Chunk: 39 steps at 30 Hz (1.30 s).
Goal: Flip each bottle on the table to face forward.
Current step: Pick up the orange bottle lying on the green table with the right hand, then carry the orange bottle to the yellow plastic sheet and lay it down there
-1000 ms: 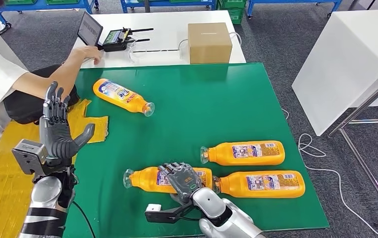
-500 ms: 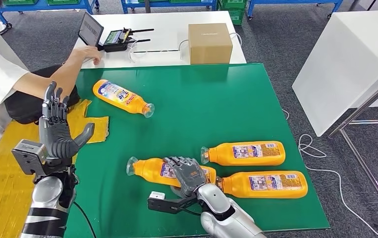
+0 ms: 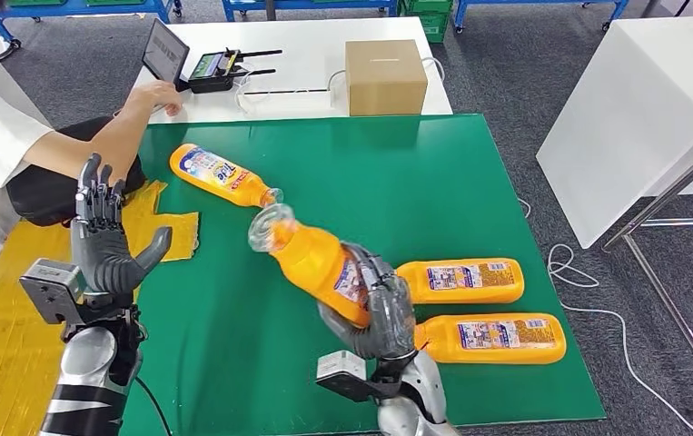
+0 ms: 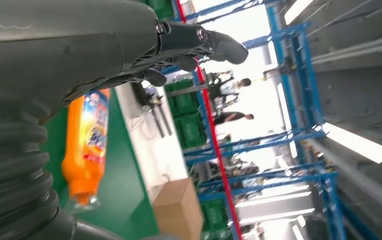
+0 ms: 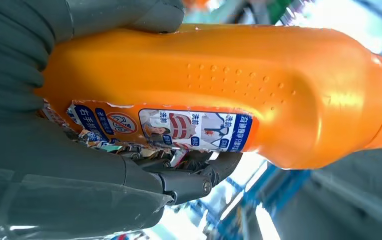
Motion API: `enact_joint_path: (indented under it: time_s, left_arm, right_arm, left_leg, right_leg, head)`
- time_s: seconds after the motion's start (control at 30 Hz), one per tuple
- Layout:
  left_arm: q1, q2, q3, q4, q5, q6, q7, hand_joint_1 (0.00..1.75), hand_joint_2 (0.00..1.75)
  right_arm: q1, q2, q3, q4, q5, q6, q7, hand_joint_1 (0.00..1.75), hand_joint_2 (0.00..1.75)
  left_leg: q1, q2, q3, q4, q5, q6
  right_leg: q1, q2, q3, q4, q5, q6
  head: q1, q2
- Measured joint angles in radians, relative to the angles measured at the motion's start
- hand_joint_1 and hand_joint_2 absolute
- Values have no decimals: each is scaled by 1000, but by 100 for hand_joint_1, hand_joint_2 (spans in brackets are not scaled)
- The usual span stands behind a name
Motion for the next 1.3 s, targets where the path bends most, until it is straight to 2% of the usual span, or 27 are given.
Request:
enact_joint_path:
  time_s: [0.17,0.27,0.37,0.5,0.67,1.03,1.3]
  left_arm:
    - [-15,30,-43,27,-7,-99,89,0,175]
    - [-36,72,-90,65,-37,-238,160,0,175]
    - [-59,106,-146,112,-34,-366,165,0,175]
    - [-80,127,-212,139,6,-446,142,0,175]
    - [-87,130,-265,140,36,-458,147,0,175]
    - [-101,118,-313,137,126,-462,179,0,175]
    - [-123,104,-343,138,205,-468,192,0,175]
  right_arm:
    - [32,2,-55,-80,-74,-6,-51,175,175]
    - [37,4,-81,-95,-104,5,-56,175,175]
    - [35,5,-113,-95,-144,34,-59,175,175]
    - [20,12,-146,-83,-164,55,-69,175,175]
    - [5,23,-162,-67,-161,64,-72,175,175]
    - [-43,51,-159,13,-114,75,-52,175,175]
    - [-96,95,-62,147,-8,65,-53,175,175]
  left_leg:
    - [0,0,0,0,0,0]
    - [0,0,0,0,0,0]
    - [0,0,0,0,0,0]
    - [0,0,0,0,0,0]
    - [0,0,0,0,0,0]
    - [0,0,0,0,0,0]
    - [0,0,-1,0,0,0]
  right_leg:
    - [0,0,0,0,0,0]
    - [0,0,0,0,0,0]
    - [0,0,0,0,0,0]
    - [0,0,0,0,0,0]
    - [0,0,0,0,0,0]
    - [0,0,0,0,0,0]
    - [1,0,-1,1,0,0]
  head:
    - [0,0]
    - [0,0]
    - [0,0]
    - [0,0]
    - [0,0]
    - [0,0]
    - [0,0]
